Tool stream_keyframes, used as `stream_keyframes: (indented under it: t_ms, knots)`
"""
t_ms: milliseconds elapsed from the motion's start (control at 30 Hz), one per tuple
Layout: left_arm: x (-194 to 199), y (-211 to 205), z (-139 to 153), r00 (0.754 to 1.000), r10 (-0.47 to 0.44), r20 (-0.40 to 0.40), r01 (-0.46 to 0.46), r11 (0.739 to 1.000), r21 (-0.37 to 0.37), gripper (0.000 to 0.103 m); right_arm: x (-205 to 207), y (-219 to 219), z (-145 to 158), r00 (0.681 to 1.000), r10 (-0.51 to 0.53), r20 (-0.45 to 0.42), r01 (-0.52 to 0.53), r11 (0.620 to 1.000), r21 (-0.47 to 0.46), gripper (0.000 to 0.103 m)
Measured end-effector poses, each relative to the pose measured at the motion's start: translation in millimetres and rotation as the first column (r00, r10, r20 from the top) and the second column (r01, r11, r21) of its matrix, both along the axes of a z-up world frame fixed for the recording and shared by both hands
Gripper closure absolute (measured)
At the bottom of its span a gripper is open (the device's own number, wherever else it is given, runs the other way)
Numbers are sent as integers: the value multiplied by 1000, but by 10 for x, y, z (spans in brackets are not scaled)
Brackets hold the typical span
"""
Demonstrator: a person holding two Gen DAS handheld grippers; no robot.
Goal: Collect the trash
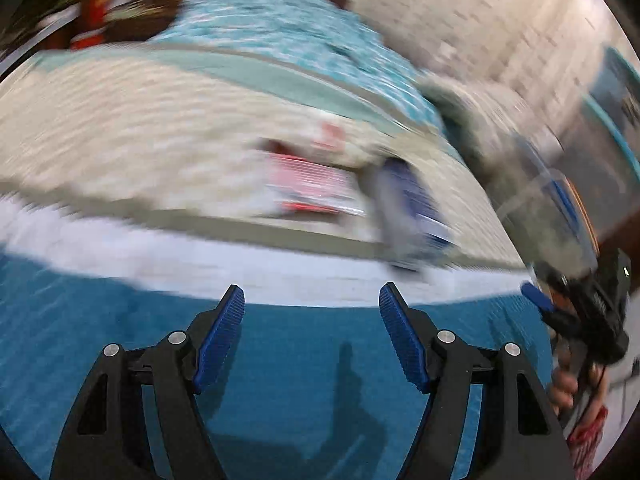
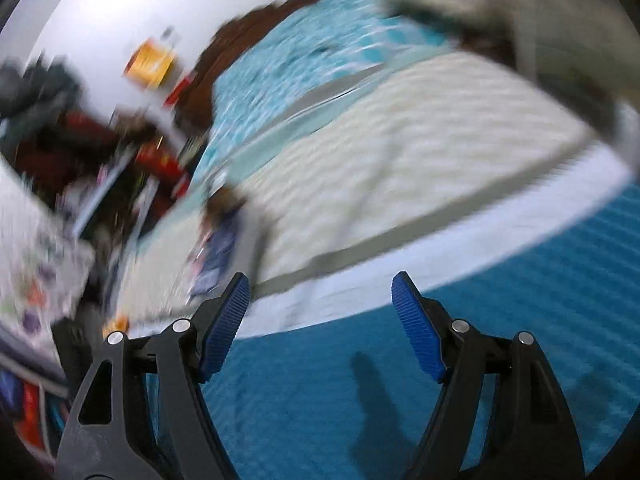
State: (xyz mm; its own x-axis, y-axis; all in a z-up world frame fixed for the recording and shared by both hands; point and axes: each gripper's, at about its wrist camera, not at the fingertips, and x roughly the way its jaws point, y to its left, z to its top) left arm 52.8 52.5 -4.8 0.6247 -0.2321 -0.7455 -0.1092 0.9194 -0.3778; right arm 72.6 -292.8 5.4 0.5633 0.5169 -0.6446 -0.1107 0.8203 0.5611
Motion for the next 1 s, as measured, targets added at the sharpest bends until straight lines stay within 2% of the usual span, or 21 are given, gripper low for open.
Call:
stream_keyframes:
  t_ms: [133, 233, 333, 400, 433, 467, 500, 533, 600, 700, 800, 833, 900, 933, 967, 1000]
  knots:
    - [-113, 731, -13, 988, 155, 1, -155, 986, -61, 37, 193, 685, 243, 993, 112, 44, -108, 991, -85, 29]
    - [-74, 1089, 10, 969, 245, 5, -243, 962, -121, 37, 504, 1076, 413, 989, 131, 69, -120, 981, -152, 28]
    - [56, 1273, 68, 960, 279, 6, -272, 939, -209, 37, 951, 1370, 380, 991, 131, 26, -124, 975, -183, 28]
    - [254, 1251, 137, 961, 278, 13, -265, 929, -258, 35, 1245, 1483, 278, 994, 106, -15, -107, 977, -184, 28]
    - [349, 1196, 166, 962, 273, 14, -259, 928, -267, 34, 1377, 1542, 212, 995, 96, -33, -101, 979, -179, 34]
    - [510, 1122, 198, 965, 263, 15, -248, 927, -281, 31, 1449, 1586, 165, 994, 100, -41, -106, 978, -178, 48]
    - [617, 1062, 218, 968, 250, 16, -235, 928, -290, 29, 1528, 1639, 121, 991, 124, -56, -133, 972, -192, 84]
    - [805, 941, 242, 975, 222, 13, -208, 933, -293, 28, 1577, 1647, 85, 988, 140, -63, -150, 967, -204, 83]
    - [1144, 683, 267, 989, 148, 5, -142, 957, -253, 21, 1504, 1561, 177, 994, 113, -7, -112, 974, -199, 88]
    - [1618, 247, 249, 1000, 20, -7, -21, 989, -148, 17, 1264, 1346, 453, 990, 51, 128, -19, 971, -237, 89]
    - [2028, -73, 122, 997, -64, -48, 63, 998, -32, 17, 1047, 1060, 570, 986, -5, 167, 42, 975, -217, 89]
    - [2135, -187, 44, 992, -96, -86, 97, 995, 15, 17, 984, 969, 577, 986, -24, 168, 59, 977, -206, 89]
    - [2158, -283, -92, 984, -127, -128, 134, 990, 44, 20, 820, 710, 579, 982, -75, 174, 102, 982, -156, 89]
    - [2177, -297, -114, 982, -136, -128, 142, 989, 42, 31, 730, 572, 577, 979, -98, 181, 121, 985, -120, 89]
    - [2170, -325, -153, 980, -149, -134, 156, 987, 45, 57, 659, 466, 569, 976, -118, 181, 136, 987, -91, 88]
    - [2151, -326, -187, 977, -163, -140, 170, 985, 38, 69, 627, 398, 548, 976, -132, 175, 146, 987, -68, 88]
